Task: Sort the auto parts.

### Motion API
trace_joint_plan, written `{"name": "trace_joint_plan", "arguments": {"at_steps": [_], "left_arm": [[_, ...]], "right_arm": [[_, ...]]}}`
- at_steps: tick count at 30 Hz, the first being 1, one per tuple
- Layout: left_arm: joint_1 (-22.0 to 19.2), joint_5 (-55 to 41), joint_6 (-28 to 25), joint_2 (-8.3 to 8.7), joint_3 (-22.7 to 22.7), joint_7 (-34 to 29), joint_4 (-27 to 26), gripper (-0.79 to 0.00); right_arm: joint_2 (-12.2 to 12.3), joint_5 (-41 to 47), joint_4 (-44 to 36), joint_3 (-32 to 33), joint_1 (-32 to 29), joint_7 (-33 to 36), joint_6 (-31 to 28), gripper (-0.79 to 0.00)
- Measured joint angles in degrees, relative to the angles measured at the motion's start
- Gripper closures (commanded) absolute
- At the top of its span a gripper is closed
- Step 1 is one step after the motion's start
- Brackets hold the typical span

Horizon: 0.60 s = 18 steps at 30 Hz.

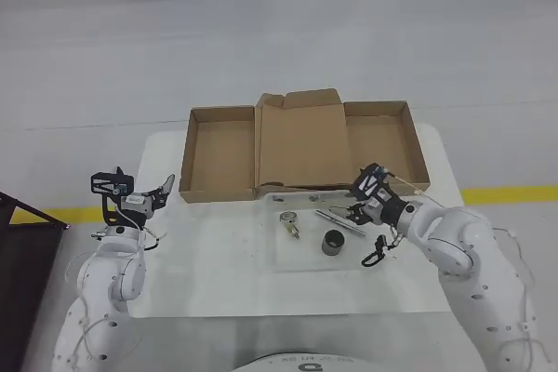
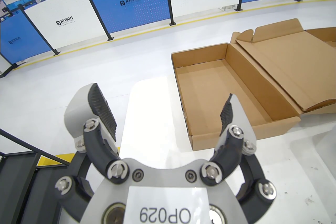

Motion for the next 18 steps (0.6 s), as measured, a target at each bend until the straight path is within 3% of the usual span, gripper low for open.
{"name": "trace_joint_plan", "arguments": {"at_steps": [4, 5, 6, 13, 18], "left_arm": [[0.0, 0.0, 0.0, 0.0, 0.0, 0.0, 0.0, -0.785], [0.0, 0.0, 0.0, 0.0, 0.0, 0.0, 0.0, -0.785], [0.0, 0.0, 0.0, 0.0, 0.0, 0.0, 0.0, -0.785], [0.0, 0.0, 0.0, 0.0, 0.0, 0.0, 0.0, -0.785], [0.0, 0.0, 0.0, 0.0, 0.0, 0.0, 0.0, -0.785]], "right_arm": [[0.11, -2.32, -0.23, -2.5, -0.44, 3.05, 0.22, -0.493], [0.15, -2.78, -0.26, -2.87, -0.56, 3.45, 0.24, -0.511], [0.2, -3.32, -0.27, -3.25, -0.75, 3.83, 0.25, -0.582], [0.77, -4.27, -0.02, -3.48, -1.98, 4.35, -2.82, -0.717], [1.39, -4.54, 0.21, -2.42, -3.17, 4.26, -6.66, -0.73]]}}
